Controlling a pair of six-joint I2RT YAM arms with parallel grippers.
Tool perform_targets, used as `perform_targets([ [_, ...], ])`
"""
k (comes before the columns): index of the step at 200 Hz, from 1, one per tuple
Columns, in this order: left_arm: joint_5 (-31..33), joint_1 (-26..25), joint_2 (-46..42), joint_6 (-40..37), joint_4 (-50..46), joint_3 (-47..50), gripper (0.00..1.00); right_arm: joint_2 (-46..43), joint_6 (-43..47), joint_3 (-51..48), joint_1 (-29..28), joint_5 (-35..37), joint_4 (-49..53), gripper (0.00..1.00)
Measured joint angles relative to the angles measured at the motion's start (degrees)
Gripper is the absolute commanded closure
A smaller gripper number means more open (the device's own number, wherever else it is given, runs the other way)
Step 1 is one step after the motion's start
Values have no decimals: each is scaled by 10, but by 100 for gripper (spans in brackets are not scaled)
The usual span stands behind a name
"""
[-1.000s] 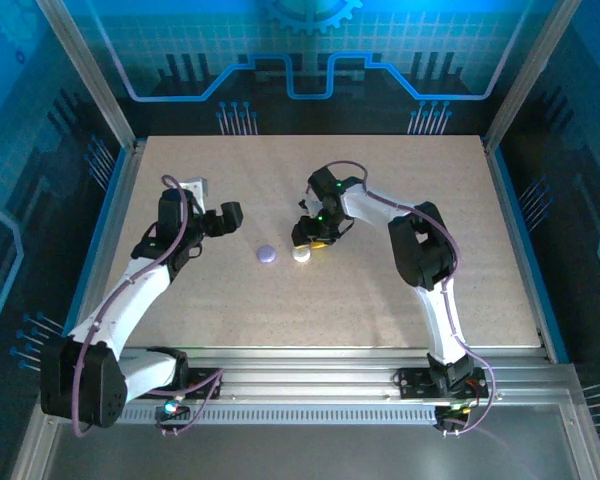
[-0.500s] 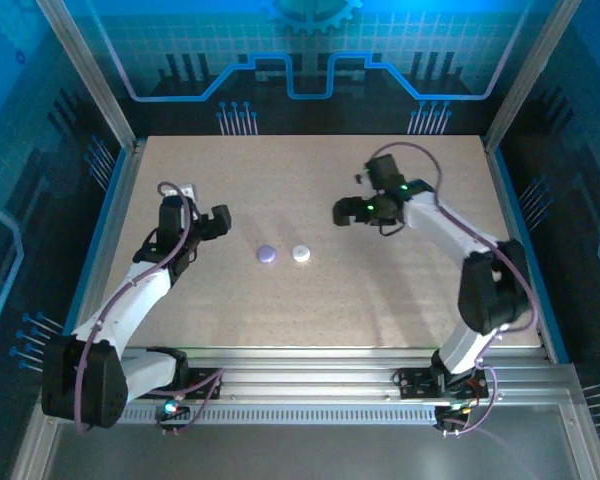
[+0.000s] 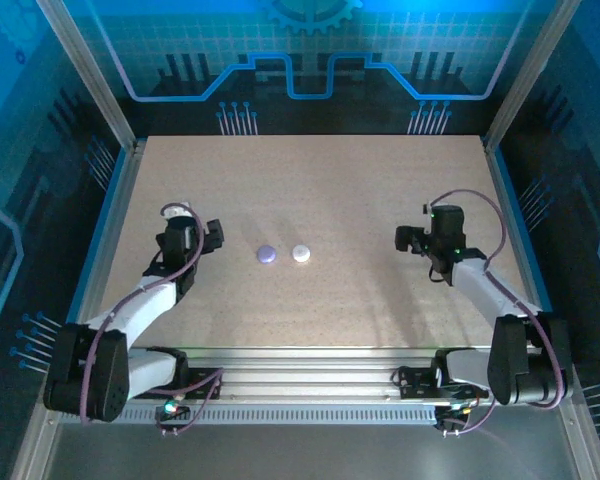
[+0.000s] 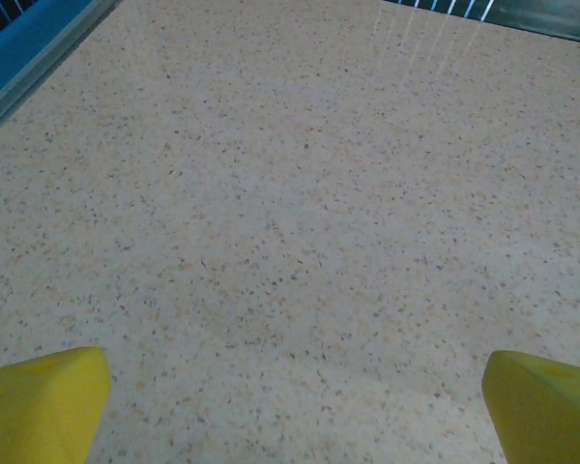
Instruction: Insert wireless bluetooth earbuds into charging case
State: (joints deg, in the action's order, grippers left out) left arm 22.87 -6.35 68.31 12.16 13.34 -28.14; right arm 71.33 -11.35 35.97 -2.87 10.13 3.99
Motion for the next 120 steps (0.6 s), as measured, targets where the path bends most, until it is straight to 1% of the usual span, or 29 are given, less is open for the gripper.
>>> perform_targets([
  [36, 0, 0, 42, -14, 140, 82, 1, -5, 39, -65, 20, 2, -99, 0],
  [62, -14, 0, 61, -47, 203, 92, 1, -4, 59, -93, 26, -1, -177, 0],
  [82, -23, 0, 73, -83, 311, 115, 1, 6, 70, -106, 27, -2, -230, 0],
  [91, -23, 0, 99, -95, 375, 131, 1, 13, 75, -109, 27, -3, -253, 0],
  [104, -27, 0, 176, -113, 476, 148, 1, 25, 81, -110, 27, -3, -279, 0],
  [111, -25, -5, 213, -124, 490, 148, 1, 31, 84, -109, 27, -3, -289, 0],
  [120, -25, -10, 233, -133, 490, 149, 1, 38, 88, -108, 27, -2, -296, 0],
])
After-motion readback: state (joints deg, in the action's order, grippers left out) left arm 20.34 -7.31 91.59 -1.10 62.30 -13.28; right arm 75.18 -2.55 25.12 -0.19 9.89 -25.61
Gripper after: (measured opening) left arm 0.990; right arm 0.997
